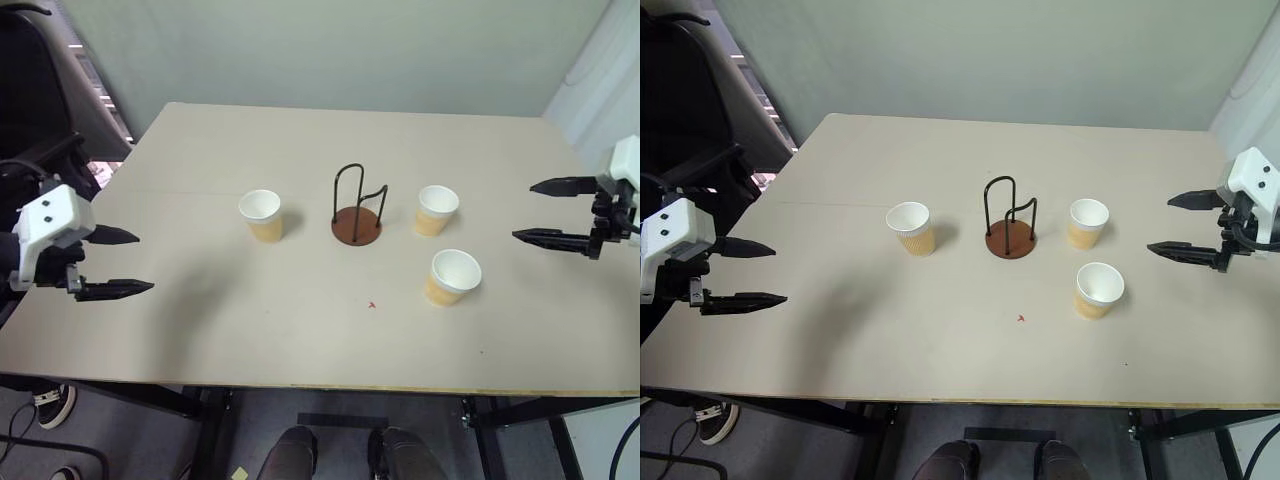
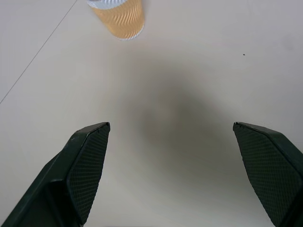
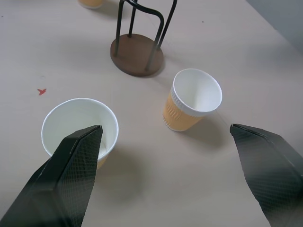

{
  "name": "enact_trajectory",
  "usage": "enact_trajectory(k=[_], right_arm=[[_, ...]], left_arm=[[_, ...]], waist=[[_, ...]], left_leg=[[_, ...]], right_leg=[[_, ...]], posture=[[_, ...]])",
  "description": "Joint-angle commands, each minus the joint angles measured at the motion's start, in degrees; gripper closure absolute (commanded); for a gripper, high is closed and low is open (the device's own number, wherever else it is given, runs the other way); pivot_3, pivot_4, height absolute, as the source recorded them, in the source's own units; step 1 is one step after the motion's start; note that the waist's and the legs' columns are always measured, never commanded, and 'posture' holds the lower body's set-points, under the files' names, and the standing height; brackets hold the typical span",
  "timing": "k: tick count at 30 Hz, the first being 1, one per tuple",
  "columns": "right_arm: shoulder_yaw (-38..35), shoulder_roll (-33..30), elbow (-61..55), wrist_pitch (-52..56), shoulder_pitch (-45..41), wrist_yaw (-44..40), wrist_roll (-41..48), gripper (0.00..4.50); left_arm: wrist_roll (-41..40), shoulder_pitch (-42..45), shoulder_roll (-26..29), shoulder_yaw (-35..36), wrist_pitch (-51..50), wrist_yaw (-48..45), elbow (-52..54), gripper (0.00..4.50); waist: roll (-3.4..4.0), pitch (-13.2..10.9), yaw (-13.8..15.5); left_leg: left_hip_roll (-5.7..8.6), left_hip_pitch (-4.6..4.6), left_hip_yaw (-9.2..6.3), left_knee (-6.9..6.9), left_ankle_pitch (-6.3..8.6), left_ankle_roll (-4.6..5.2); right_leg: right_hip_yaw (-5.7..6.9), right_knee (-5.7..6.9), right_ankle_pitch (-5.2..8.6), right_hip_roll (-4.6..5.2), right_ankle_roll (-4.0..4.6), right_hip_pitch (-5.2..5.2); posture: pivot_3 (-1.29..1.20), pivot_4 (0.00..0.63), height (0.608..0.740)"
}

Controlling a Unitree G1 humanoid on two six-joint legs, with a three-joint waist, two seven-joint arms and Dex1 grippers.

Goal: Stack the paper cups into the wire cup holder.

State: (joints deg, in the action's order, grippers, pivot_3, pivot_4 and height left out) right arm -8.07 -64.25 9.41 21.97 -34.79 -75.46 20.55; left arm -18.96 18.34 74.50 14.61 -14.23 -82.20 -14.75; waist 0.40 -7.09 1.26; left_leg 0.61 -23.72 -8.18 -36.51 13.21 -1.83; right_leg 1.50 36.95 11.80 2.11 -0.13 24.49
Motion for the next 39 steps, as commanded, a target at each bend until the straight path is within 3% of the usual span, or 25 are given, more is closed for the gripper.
enact_trajectory(k=[1, 8, 12, 16, 22, 31, 39], right_arm=[[-0.9, -0.7, -0.1, -0.3, -1.8, -0.3, 0.3, 0.00], [-1.3, -0.8, -0.9, 0.1, -1.3, -0.3, 0.8, 0.00], [-2.6, -1.1, -2.5, 0.8, 0.1, 0.4, 1.5, 0.00], [-6.5, -1.6, -6.3, 2.9, 3.7, 1.4, 3.6, 0.00], [-11.6, -1.8, -11.2, 5.7, 8.5, 3.9, 6.0, 0.00], [-23.4, -2.5, -21.0, 12.0, 19.3, 7.2, 8.1, 0.00], [-32.5, -0.9, -28.2, 16.1, 28.0, 9.4, 9.2, 0.00]], left_arm=[[-0.8, -0.6, 0.3, 2.4, 0.1, 0.1, 1.1, 0.03], [-2.1, 1.6, -0.6, 2.1, -0.1, 0.4, 2.5, 0.03], [-6.5, 12.5, -5.8, -1.6, -5.1, 2.8, 8.0, 0.03], [-4.9, 25.1, -14.4, -8.8, -7.4, 6.8, 9.6, 0.03], [5.5, 38.8, -32.5, -19.8, -8.7, 21.5, 3.8, 0.03], [10.3, 39.5, -48.8, -26.8, -12.7, 31.6, 2.4, 0.03], [12.9, 40.7, -53.4, -26.8, -15.7, 36.6, -1.6, 0.03]], waist=[[0.00, 0.0, 0.0], [0.00, 0.0, 0.0], [-0.01, 0.0, 0.8], [0.02, 0.0, 1.3], [0.03, 0.0, 1.3], [0.01, 0.0, 0.9], [-0.02, 0.0, 1.3]], left_leg=[[0.00, 0.00, 0.00, 0.00, 0.00, 0.00], [0.00, -0.01, 0.00, -0.01, 0.00, 0.00], [0.00, -0.07, -0.03, -0.04, -0.09, -0.01], [0.00, -0.13, 0.11, -0.08, -0.20, 0.00], [-0.29, -0.21, 0.76, -0.38, -0.40, -0.03], [-0.31, -0.34, 1.25, -0.57, -0.38, -0.03], [-0.25, -0.25, 1.31, -0.78, -0.38, 0.06]], right_leg=[[0.00, 0.00, 0.00, 0.00, 0.00, 0.00], [0.00, 0.00, 0.00, 0.00, 0.00, 0.00], [0.04, 0.00, -0.06, 0.00, -0.05, 0.00], [0.05, -0.04, -0.18, 0.08, -0.16, -0.06], [0.03, -0.05, -0.28, 0.16, -0.34, -0.23], [-0.20, -0.26, -0.27, 0.17, -0.79, -0.38], [-0.26, -0.25, -0.34, 0.15, -0.97, -0.59]], posture=[[0.00, 0.150, 0.740], [0.00, 0.150, 0.740], [0.00, 0.150, 0.740], [0.00, 0.150, 0.740], [0.00, 0.150, 0.740], [0.00, 0.150, 0.740], [0.00, 0.150, 0.740]])
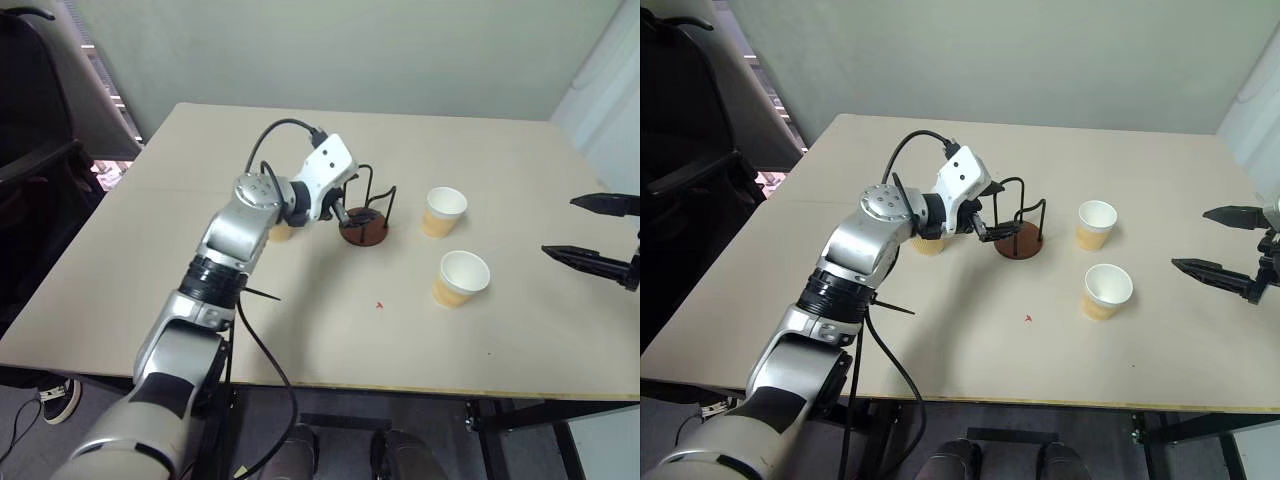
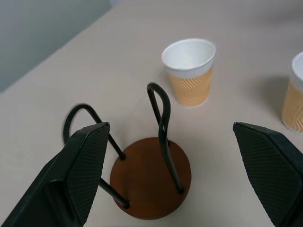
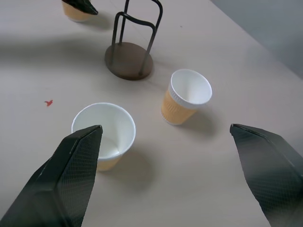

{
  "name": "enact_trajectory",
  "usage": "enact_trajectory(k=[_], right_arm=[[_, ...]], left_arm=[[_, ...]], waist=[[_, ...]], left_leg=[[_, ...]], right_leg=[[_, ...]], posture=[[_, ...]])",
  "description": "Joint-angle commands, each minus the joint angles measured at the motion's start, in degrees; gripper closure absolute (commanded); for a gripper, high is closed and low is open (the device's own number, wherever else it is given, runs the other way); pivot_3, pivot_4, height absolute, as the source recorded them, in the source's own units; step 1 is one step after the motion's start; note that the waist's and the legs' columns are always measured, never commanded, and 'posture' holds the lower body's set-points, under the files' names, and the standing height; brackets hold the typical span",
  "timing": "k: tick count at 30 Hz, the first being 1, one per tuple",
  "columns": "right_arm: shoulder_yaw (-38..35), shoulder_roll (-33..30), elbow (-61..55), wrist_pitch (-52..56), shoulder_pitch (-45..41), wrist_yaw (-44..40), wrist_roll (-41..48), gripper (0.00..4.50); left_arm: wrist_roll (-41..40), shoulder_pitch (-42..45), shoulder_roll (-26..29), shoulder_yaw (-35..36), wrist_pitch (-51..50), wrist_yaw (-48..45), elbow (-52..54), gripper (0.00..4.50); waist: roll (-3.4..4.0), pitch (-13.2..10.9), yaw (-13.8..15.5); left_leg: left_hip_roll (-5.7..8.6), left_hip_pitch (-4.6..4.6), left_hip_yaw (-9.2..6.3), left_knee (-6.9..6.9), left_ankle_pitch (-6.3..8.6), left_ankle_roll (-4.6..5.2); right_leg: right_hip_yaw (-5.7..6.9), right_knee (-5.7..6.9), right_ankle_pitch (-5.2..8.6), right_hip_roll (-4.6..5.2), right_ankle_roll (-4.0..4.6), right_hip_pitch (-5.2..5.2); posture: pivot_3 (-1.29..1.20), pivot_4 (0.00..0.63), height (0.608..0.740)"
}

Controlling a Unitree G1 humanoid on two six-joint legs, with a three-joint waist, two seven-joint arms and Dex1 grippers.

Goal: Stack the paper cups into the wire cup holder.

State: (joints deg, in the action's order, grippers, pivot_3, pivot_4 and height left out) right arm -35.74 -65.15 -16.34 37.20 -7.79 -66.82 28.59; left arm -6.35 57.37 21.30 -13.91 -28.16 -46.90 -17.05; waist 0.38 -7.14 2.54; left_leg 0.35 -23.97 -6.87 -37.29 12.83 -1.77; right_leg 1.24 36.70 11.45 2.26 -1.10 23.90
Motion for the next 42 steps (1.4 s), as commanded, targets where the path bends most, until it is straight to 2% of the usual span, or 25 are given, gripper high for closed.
enact_trajectory(k=[1, 5, 11, 12, 15, 19, 24, 29, 31, 33, 37, 42], right_arm=[[-5.6, 0.1, -2.8, 1.1, 1.7, 0.9, 1.2, 0.00], [-6.7, 0.3, -3.7, 1.5, 3.0, 1.8, 1.7, 0.00], [-8.6, 0.1, -5.1, 2.5, 4.5, 2.4, 2.5, 0.00], [-8.9, 0.0, -5.3, 2.7, 4.8, 2.4, 2.6, 0.00], [-10.1, -0.1, -5.9, 3.3, 5.5, 2.4, 2.7, 0.00], [-11.4, 0.0, -6.5, 3.8, 6.7, 2.4, 2.7, 0.00], [-11.4, -0.2, -6.5, 3.7, 6.9, 2.8, 3.0, 0.00], [-11.9, -0.9, -6.4, 3.8, 6.9, 2.5, 3.3, 0.00], [-12.2, -0.8, -6.5, 3.8, 7.3, 2.2, 3.2, 0.00], [-12.4, -0.6, -6.8, 3.7, 7.8, 2.1, 3.2, 0.00], [-11.7, -0.2, -7.1, 3.5, 8.0, 2.7, 3.6, 0.00], [-10.7, 0.2, -8.0, 3.9, 7.9, 3.7, 4.4, 0.00]], left_arm=[[0.2, 1.0, -0.4, 1.3, -2.1, 1.1, 0.9, 0.03], [-0.2, -0.3, -3.6, -0.1, -2.5, 1.2, -0.5, 0.03], [2.2, 0.9, -9.6, -1.5, 1.5, 3.1, -9.6, 0.03], [2.5, 1.6, -10.5, -1.2, 2.2, 4.1, -11.6, 0.19], [3.5, 3.0, -11.8, -0.8, 4.9, 5.3, -15.5, 0.94], [4.0, 3.6, -12.2, -0.4, 7.2, 5.2, -18.2, 2.47], [4.4, 4.3, -12.6, 0.0, 10.1, 4.9, -20.7, 4.44], [-2.7, 0.7, -5.5, -1.3, 6.3, -15.0, -5.8, 4.44], [-6.2, -3.4, 1.5, -3.1, 7.0, -26.7, 3.5, 4.44], [-8.3, -6.1, 6.3, -4.0, 7.4, -33.7, 8.8, 4.44], [-8.7, -9.5, 10.8, -6.3, 7.5, -39.1, 12.9, 4.44], [-7.2, -11.3, 8.1, -7.5, 8.9, -36.0, 13.3, 4.44]], waist=[[0.00, 0.0, 0.0], [0.01, 0.0, 0.1], [0.05, 0.0, 0.5], [0.05, 0.0, 0.6], [0.04, 0.0, 0.7], [0.04, 0.0, 0.7], [0.04, 0.0, 0.7], [0.05, 0.0, 0.6], [0.10, 0.0, 0.5], [0.15, 0.0, 0.5], [0.16, 0.0, 0.9], [0.25, 0.1, 0.9]], left_leg=[[0.01, 0.05, 0.02, -0.03, 0.00, 0.02], [0.09, 0.08, 0.01, -0.25, -0.01, 0.15], [0.17, 0.13, -0.03, -0.71, 0.05, 0.44], [0.20, 0.12, 0.00, -0.71, 0.05, 0.49], [0.33, 0.09, 0.13, -0.70, 0.06, 0.66], [0.59, -0.01, 0.69, -0.71, 0.24, 1.02], [0.88, 0.22, 1.06, -0.92, 0.39, 1.42], [0.96, 0.06, 1.38, -0.94, 0.63, 1.65], [0.97, 0.04, 1.49, -0.92, 0.73, 1.69], [0.98, 0.07, 1.58, -0.92, 0.86, 1.69], [0.96, 0.08, 1.61, -1.03, 1.02, 1.86], [0.96, 0.04, 1.63, -1.35, 1.25, 2.22]], right_leg=[[-0.01, 0.00, -0.01, 0.00, -0.03, -0.06], [-0.07, -0.06, -0.08, -0.02, -0.21, -0.23], [-0.22, -0.54, -0.33, -0.02, -0.67, -0.46], [-0.30, -0.64, -0.38, -0.02, -0.74, -0.48], [-0.67, -0.74, -0.47, -0.03, -0.95, -0.46], [-1.49, -0.72, -0.24, -0.07, -1.47, -0.46], [-1.89, -0.75, -0.09, 0.08, -1.92, -0.43], [-2.28, -0.77, 0.01, 0.11, -2.11, -0.17], [-2.36, -0.78, 0.06, 0.08, -2.18, -0.08], [-2.53, -0.76, 0.11, 0.02, -2.21, -0.02], [-2.65, -0.78, 0.18, 0.14, -2.25, 0.01], [-2.70, -0.73, 0.13, 0.32, -2.23, -0.08]], posture=[[0.00, 0.150, 0.740], [0.00, 0.150, 0.740], [0.00, 0.150, 0.740], [0.00, 0.150, 0.740], [0.00, 0.150, 0.740], [0.00, 0.150, 0.740], [0.00, 0.150, 0.740], [0.00, 0.150, 0.740], [0.00, 0.150, 0.740], [0.00, 0.150, 0.740], [0.00, 0.150, 0.740], [0.00, 0.150, 0.740]])
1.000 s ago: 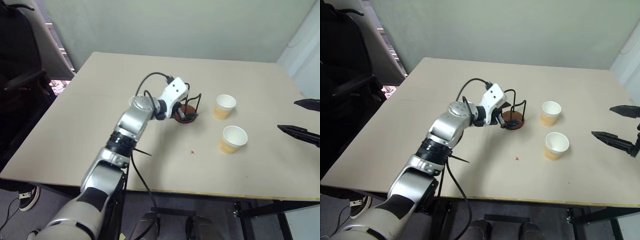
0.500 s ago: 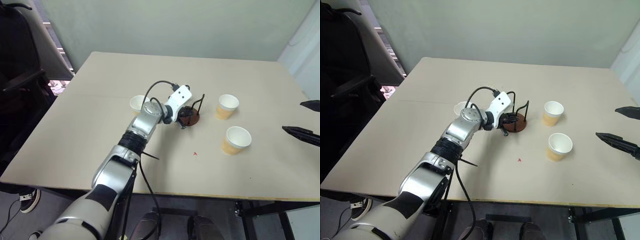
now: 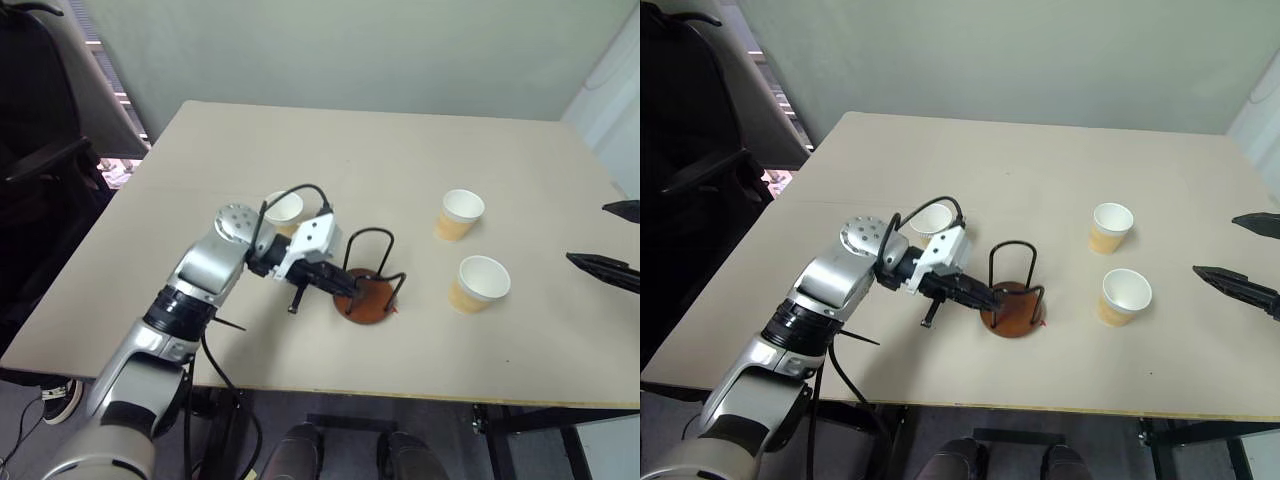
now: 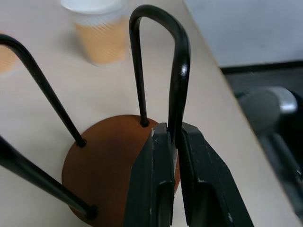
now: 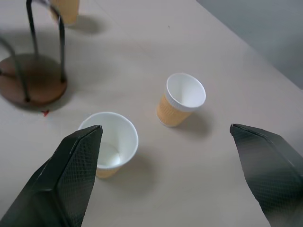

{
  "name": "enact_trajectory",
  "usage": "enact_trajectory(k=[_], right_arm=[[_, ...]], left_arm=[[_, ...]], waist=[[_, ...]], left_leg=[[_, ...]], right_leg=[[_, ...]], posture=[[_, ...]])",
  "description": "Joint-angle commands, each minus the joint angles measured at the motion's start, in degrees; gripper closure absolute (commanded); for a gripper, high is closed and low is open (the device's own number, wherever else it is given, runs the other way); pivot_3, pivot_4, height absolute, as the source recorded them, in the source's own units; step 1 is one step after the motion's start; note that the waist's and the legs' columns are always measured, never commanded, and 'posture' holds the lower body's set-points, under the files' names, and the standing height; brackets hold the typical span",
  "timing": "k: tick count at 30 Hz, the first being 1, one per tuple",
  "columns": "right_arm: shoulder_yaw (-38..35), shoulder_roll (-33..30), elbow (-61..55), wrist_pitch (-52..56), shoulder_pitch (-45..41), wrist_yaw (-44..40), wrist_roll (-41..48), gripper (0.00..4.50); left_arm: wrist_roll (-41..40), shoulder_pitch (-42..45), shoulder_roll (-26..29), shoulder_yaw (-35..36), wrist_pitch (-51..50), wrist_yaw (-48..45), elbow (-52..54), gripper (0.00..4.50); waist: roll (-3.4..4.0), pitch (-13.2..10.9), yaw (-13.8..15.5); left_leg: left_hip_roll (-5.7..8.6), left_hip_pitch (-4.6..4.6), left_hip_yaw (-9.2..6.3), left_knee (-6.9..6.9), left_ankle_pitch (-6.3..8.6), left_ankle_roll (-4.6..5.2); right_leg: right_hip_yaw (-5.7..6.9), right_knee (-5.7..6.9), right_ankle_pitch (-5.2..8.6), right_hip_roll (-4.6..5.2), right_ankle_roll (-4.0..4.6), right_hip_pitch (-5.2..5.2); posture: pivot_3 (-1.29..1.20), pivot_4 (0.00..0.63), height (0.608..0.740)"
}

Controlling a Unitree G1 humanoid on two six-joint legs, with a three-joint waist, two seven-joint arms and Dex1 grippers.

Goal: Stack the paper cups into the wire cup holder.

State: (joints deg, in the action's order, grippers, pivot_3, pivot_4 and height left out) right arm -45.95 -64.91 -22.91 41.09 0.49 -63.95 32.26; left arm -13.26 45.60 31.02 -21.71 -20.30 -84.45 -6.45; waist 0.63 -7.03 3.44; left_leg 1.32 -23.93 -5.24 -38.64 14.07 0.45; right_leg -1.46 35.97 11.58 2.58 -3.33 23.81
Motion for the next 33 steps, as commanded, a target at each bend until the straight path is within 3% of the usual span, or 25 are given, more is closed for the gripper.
enact_trajectory(k=[1, 7, 12, 13, 24, 29, 33], right_arm=[[-0.7, 0.0, -1.6, 0.0, -0.3, 0.8, 0.9, 0.00], [0.0, -0.1, -2.1, 0.2, -0.2, 1.1, 1.2, 0.00], [1.2, 0.1, -2.6, 0.1, -0.1, 1.2, 1.7, 0.00], [1.5, 0.1, -2.7, -0.1, -0.1, 1.2, 1.7, 0.00], [8.5, -0.4, -6.2, -0.6, -0.5, 1.0, 3.5, 0.00], [21.1, -2.0, -8.1, -3.0, -1.3, 2.9, -1.9, 0.00], [31.9, -1.4, -4.9, -5.6, -5.6, 5.5, -7.7, 0.00]], left_arm=[[-0.3, 0.3, -2.1, 0.5, 0.8, 2.1, 2.8, 4.44], [2.0, -0.8, -5.2, -0.6, 1.6, 7.2, 3.0, 4.44], [3.1, -2.6, -4.2, -1.4, 0.4, 8.2, 4.7, 4.44], [2.6, -3.0, -4.0, -1.4, -0.2, 7.8, 5.4, 3.88], [-0.3, -5.7, 1.0, 1.4, -4.3, 6.7, 13.5, 0.05], [-7.2, -10.5, 8.4, 10.8, -4.1, 4.1, 15.8, 0.02], [-8.1, -10.9, 13.2, 17.2, -3.7, 6.5, 12.8, 0.02]], waist=[[0.01, 0.0, -0.1], [0.15, 0.1, -0.6], [0.16, 0.1, -0.7], [0.16, 0.1, -0.7], [0.18, 0.1, -0.7], [0.18, 0.1, -1.5], [0.20, 0.1, -1.8]], left_leg=[[0.00, -0.01, 0.00, -0.01, 0.06, 0.05], [-0.03, 0.05, 0.05, 0.00, 0.05, 0.04], [-0.04, 0.06, 0.07, 0.01, 0.05, -0.01], [-0.04, 0.05, 0.07, 0.01, 0.05, -0.01], [-0.04, 0.05, 0.08, 0.01, 0.07, -0.05], [-0.12, 0.14, 0.09, 0.04, 0.11, -0.18], [-0.19, 0.18, 0.08, 0.05, 0.10, -0.20]], right_leg=[[0.00, -0.01, -0.05, 0.00, 0.01, 0.00], [0.00, 0.06, -0.11, 0.00, 0.03, 0.00], [0.00, 0.04, -0.11, -0.01, 0.03, 0.01], [0.00, 0.02, -0.11, -0.01, 0.03, 0.01], [-0.01, -0.03, -0.10, -0.01, 0.04, 0.03], [-0.02, 0.00, -0.05, -0.10, 0.11, 0.05], [-0.02, 0.02, -0.05, -0.12, 0.15, 0.06]], posture=[[0.00, 0.150, 0.740], [0.00, 0.150, 0.740], [0.00, 0.150, 0.740], [0.00, 0.150, 0.740], [0.00, 0.150, 0.740], [0.00, 0.150, 0.740], [0.00, 0.150, 0.740]])
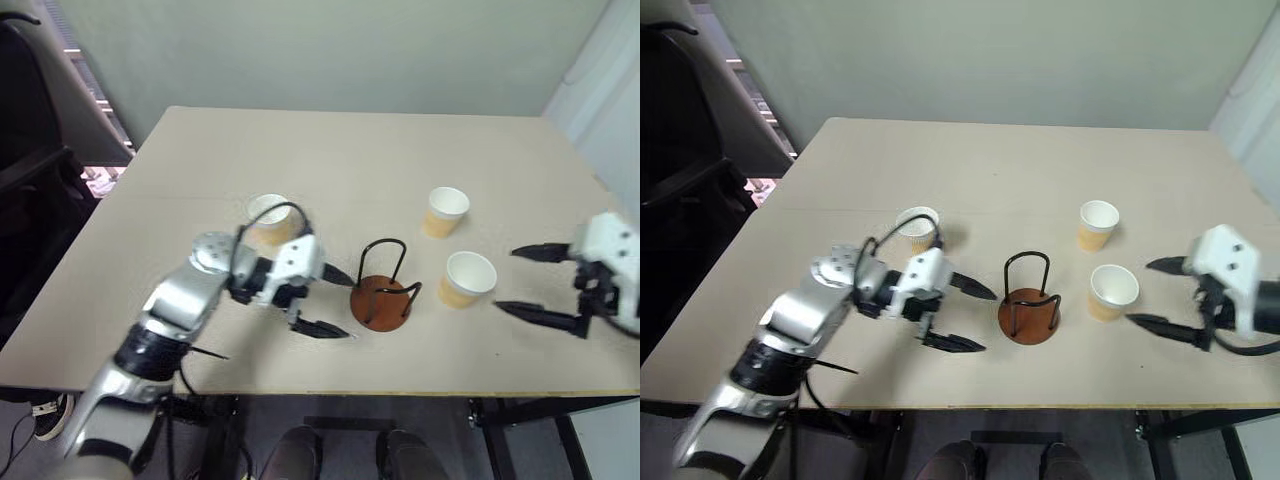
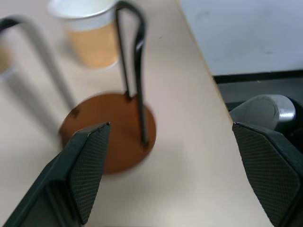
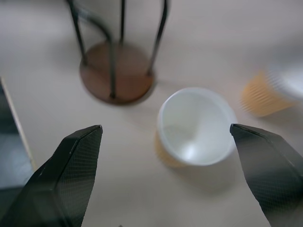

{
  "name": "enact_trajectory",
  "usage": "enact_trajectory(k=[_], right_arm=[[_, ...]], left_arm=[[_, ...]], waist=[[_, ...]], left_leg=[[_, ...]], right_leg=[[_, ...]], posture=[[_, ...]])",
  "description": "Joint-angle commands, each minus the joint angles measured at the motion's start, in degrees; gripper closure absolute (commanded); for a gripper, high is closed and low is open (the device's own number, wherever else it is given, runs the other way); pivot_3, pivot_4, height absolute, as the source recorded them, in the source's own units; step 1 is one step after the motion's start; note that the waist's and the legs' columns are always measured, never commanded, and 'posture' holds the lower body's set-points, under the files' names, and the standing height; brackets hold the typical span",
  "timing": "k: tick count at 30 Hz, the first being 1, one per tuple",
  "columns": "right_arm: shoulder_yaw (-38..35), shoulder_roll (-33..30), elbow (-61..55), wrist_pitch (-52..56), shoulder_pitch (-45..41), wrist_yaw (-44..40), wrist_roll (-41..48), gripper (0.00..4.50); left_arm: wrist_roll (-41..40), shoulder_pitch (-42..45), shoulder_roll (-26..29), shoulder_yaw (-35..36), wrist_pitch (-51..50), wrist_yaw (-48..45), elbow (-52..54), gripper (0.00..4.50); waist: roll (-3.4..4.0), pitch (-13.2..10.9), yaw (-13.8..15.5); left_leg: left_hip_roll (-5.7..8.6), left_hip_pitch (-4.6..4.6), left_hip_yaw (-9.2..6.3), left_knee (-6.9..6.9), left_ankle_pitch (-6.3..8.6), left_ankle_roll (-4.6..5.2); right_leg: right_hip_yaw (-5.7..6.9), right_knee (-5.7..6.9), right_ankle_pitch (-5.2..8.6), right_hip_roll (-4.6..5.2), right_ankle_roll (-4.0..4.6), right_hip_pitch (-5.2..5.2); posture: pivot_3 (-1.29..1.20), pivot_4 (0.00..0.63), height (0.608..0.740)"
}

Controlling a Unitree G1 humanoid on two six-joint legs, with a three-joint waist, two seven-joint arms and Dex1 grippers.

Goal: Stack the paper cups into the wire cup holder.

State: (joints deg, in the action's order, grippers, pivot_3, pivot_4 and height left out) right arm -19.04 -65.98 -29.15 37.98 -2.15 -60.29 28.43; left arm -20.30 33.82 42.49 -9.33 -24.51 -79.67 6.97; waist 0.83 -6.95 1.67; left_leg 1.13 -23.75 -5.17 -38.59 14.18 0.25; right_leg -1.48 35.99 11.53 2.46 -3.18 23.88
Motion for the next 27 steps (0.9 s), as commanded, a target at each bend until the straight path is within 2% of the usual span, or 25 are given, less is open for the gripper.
enact_trajectory(k=[1, 7, 11, 16, 21, 24, 27], right_arm=[[7.5, 0.1, 2.5, -3.2, -4.6, 2.4, -5.5, 0.00], [16.5, 2.6, 6.6, -5.6, -11.2, 1.8, -9.2, 0.00], [20.6, 3.5, 7.9, -6.9, -12.8, 0.7, -11.3, 0.88], [24.5, 4.5, 9.4, -8.9, -15.5, 0.8, -15.3, 2.73], [23.1, 4.0, 9.9, -10.2, -18.1, -1.2, -15.0, 4.49], [18.4, 2.8, 7.4, -8.4, -20.5, -4.0, -9.9, 4.49], [11.6, 0.2, 5.8, -3.3, -28.6, -7.8, -0.8, 4.49]], left_arm=[[-0.8, 1.9, 2.4, 6.1, 0.6, 3.0, -1.5, 0.02], [-2.3, 4.3, 2.8, 8.5, -2.4, 7.9, 1.5, 0.02], [-2.6, 3.5, 2.7, 8.2, -4.0, 9.9, 4.0, 0.00], [-2.2, 2.5, 4.8, 8.6, -4.1, 10.9, 5.7, 0.00], [-2.9, 3.1, 5.8, 8.9, -4.1, 11.3, 5.8, 0.00], [-2.5, 3.3, 6.8, 9.1, -3.0, 10.6, 4.4, 0.00], [-1.6, 3.9, 8.1, 9.1, -1.3, 10.0, 2.0, 0.00]], waist=[[0.00, 0.0, 0.0], [0.00, 0.0, 0.2], [-0.01, 0.0, 0.0], [-0.01, 0.0, -0.2], [-0.01, 0.0, -0.1], [0.00, 0.0, -0.1], [0.08, -0.1, -0.2]], left_leg=[[0.01, 0.00, 0.00, 0.00, 0.01, 0.01], [-0.02, -0.08, -0.03, -0.01, 0.09, 0.15], [-0.06, -0.07, -0.02, -0.01, 0.05, -0.01], [-0.15, -0.06, 0.00, 0.04, 0.08, -0.12], [-0.15, -0.07, 0.00, 0.06, 0.10, -0.14], [-0.15, -0.08, 0.00, 0.09, 0.13, -0.17], [-0.13, -0.10, 0.01, 0.17, 0.15, -0.24]], right_leg=[[0.00, -0.01, -0.02, 0.01, 0.01, 0.00], [0.01, -0.06, -0.17, 0.05, 0.06, -0.01], [0.03, -0.06, -0.15, 0.05, 0.10, 0.06], [0.07, -0.06, -0.11, 0.04, 0.17, 0.13], [0.07, -0.05, -0.11, 0.04, 0.21, 0.16], [0.08, -0.04, -0.11, 0.04, 0.25, 0.17], [0.04, -0.03, -0.13, 0.03, 0.30, 0.27]], posture=[[0.00, 0.150, 0.740], [0.00, 0.150, 0.740], [0.00, 0.150, 0.740], [0.00, 0.150, 0.740], [0.00, 0.150, 0.740], [0.00, 0.150, 0.740], [0.00, 0.150, 0.740]])
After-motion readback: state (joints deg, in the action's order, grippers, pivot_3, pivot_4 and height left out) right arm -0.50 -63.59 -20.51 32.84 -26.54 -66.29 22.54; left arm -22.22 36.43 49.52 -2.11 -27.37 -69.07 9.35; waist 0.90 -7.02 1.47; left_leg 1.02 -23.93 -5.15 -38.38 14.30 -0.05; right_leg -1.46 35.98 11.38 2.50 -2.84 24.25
